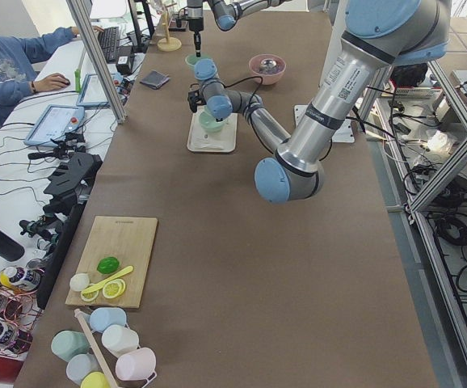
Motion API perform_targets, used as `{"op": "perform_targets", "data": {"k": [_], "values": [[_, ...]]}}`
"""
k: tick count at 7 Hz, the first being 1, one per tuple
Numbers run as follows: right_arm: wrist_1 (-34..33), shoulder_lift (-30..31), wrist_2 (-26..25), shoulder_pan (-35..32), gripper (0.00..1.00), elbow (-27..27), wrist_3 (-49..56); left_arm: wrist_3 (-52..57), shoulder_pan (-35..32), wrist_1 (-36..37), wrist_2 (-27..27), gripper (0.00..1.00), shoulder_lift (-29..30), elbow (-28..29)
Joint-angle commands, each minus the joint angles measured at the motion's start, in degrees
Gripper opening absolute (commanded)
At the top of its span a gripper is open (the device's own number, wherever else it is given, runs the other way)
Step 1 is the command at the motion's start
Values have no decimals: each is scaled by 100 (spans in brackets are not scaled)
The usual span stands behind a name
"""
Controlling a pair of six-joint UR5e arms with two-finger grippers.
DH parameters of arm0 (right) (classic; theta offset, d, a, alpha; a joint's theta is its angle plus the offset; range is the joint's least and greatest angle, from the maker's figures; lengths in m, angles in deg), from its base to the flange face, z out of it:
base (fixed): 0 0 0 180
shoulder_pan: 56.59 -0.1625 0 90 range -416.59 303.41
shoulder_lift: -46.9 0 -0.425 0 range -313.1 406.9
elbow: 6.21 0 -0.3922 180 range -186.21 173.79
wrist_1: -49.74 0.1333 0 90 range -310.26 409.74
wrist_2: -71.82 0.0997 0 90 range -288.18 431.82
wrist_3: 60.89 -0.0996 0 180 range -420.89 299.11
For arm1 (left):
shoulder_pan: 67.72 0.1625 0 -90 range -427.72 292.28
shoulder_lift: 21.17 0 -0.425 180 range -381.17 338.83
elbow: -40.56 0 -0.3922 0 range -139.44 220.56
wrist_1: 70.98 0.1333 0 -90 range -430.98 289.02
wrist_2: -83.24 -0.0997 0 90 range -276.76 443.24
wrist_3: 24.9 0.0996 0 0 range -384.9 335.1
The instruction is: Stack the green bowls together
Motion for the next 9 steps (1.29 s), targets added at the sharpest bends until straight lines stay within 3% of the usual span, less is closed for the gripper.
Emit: {"op": "perform_targets", "data": {"k": [1, 3, 4, 6, 8, 9], "values": [[4, -173, 4, 148, 0, -154, -519, -96, 171, -42, -292, 0, 274, 258], [4, -411, 4, 271, 0, -198, -970, -114, 190, -347, -505, 0, 336, 476], [4, -586, -48, 446, 0, -189, -1285, -105, 199, -550, -531, 99, 345, 643], [4, -1034, -486, 947, 0, -128, -2023, -35, -71, -666, -383, 98, 118, 348], [30, -1438, -969, 1324, 0, 82, -2515, 717, -1087, -631, 1008, 98, -478, 40], [48, -1597, -1328, 1605, 0, 109, -2805, 1130, -1572, -631, 1363, 98, -951, -275]]}}
